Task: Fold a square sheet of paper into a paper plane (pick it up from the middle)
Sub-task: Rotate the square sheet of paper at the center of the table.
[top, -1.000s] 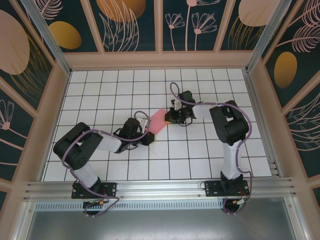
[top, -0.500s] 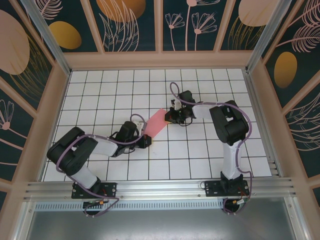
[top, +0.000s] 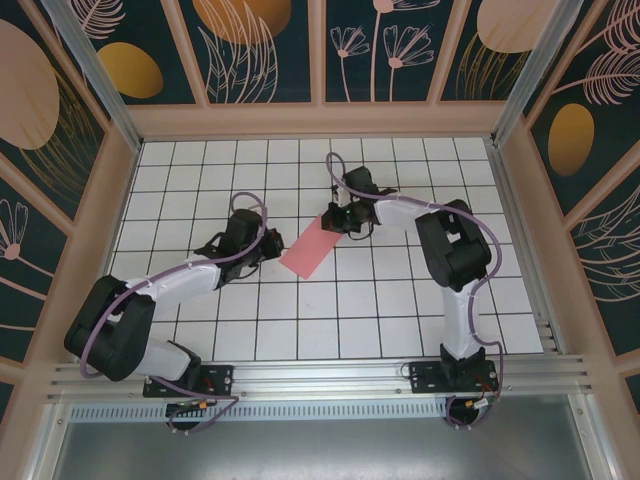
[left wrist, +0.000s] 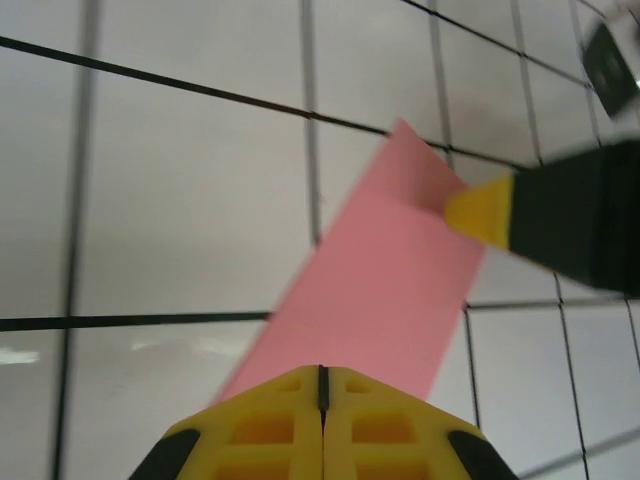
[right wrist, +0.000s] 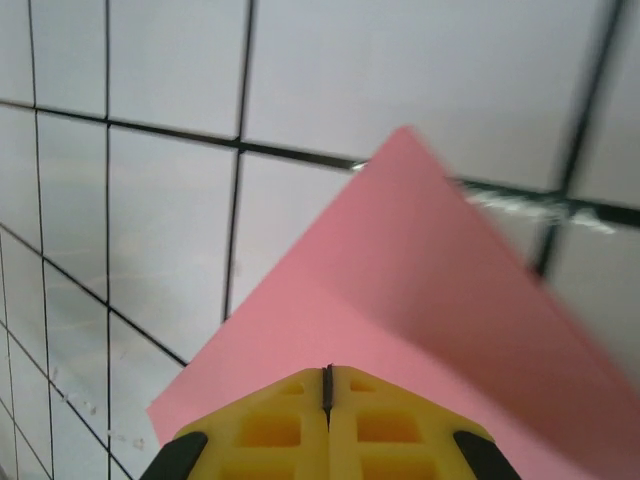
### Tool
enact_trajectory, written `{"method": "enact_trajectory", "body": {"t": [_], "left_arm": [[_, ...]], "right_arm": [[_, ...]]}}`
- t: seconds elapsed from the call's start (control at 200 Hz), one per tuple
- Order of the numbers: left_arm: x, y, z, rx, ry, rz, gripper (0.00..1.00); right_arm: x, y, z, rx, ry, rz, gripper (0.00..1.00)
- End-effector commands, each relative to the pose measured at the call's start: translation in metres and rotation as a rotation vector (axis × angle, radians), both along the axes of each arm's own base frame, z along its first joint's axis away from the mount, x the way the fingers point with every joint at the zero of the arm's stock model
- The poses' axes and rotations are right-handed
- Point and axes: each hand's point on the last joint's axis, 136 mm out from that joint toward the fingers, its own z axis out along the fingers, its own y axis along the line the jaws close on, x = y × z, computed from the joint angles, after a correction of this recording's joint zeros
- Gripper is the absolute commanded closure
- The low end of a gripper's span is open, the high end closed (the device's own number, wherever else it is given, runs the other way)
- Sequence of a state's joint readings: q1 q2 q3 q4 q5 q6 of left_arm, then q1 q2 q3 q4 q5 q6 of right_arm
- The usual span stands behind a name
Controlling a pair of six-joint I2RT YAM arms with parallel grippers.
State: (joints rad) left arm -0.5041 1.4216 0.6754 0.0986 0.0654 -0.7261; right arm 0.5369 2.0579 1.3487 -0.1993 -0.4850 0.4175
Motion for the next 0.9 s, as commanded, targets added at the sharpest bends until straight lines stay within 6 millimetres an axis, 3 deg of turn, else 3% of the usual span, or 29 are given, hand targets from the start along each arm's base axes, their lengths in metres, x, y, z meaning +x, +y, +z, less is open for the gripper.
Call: {"method": "enact_trajectory", "body": {"t": [0.0,0.065,0.185,0.385,0.616,0.761,0.836,0.891], "left_arm": [[0.004,0.035,-0.012,0.039,0.057,0.157,0.87],[0.009,0.043,-0.01,0.025,0.057,0.197,0.82],[0.012,0.056,-0.016,0.005,0.087,0.279,0.81],[0.005,0.055,-0.032,-0.04,0.133,0.298,0.82],[0.005,0.049,-0.03,-0.059,0.131,0.267,0.8],[0.004,0.042,-0.029,-0.067,0.134,0.219,0.8],[0.003,0.036,-0.03,-0.074,0.14,0.183,0.81],[0.002,0.032,-0.03,-0.09,0.141,0.161,0.8]], "right_arm": [[-0.021,0.028,0.002,-0.031,-0.001,0.049,0.98],[-0.029,0.041,-0.002,-0.04,0.007,0.064,0.96],[-0.04,0.063,-0.01,-0.061,0.011,0.097,0.94],[-0.057,0.08,-0.031,-0.108,0.038,0.145,0.94],[-0.09,0.061,-0.048,-0.166,0.077,0.255,0.95],[-0.123,0.027,-0.057,-0.248,0.057,0.438,0.95],[-0.124,0.014,-0.051,-0.281,0.012,0.476,0.96],[-0.111,0.013,-0.037,-0.273,-0.032,0.438,0.95]]}}
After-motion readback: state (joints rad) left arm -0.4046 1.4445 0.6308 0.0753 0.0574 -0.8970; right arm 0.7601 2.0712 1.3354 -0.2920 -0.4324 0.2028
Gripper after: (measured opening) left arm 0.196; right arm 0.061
